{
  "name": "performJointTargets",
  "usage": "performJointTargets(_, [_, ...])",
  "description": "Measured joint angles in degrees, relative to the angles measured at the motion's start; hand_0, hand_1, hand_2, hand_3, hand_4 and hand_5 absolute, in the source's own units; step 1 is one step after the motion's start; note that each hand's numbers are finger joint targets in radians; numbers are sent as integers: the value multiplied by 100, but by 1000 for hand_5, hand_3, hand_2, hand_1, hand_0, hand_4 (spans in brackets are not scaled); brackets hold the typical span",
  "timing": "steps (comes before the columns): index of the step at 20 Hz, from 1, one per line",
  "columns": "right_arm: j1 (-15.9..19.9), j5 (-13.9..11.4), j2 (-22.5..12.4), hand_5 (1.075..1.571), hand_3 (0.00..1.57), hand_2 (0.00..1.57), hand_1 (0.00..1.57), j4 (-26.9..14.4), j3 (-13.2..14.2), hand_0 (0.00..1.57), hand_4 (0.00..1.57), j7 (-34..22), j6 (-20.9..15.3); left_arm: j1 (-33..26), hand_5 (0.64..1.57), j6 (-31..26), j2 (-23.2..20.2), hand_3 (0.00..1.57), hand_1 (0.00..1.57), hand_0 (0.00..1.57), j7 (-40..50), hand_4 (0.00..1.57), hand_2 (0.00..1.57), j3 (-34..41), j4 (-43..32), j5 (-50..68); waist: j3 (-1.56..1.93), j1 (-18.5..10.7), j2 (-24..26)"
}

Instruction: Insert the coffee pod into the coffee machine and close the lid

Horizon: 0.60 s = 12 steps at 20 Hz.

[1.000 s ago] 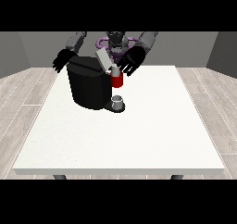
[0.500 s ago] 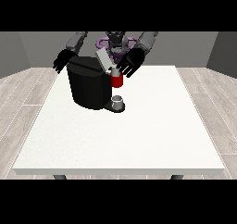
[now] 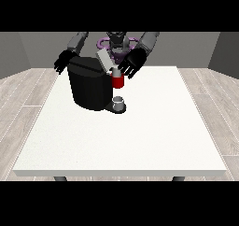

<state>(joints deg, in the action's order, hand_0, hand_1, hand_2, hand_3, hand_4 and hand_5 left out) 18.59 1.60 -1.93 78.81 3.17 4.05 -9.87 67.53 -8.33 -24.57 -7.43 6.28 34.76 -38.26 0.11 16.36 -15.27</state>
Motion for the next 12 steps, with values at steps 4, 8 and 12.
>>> performJointTargets(4, [24,57,-59,1571,0,0,0,58,37,0,415,-44,57,-10,1571,-23,-110,953,1051,1051,-168,365,1118,-12,5,-50,7,-18,-39])
performJointTargets(8, [47,19,-57,1571,0,0,0,101,4,0,447,-16,40,39,1571,35,-180,952,1064,1064,-235,360,1117,16,30,-87,13,1,-128])
performJointTargets(12, [16,22,-6,1571,0,0,0,79,-29,0,435,-36,-38,20,1571,40,-147,640,567,567,-223,235,810,-29,31,-159,11,-26,-91])
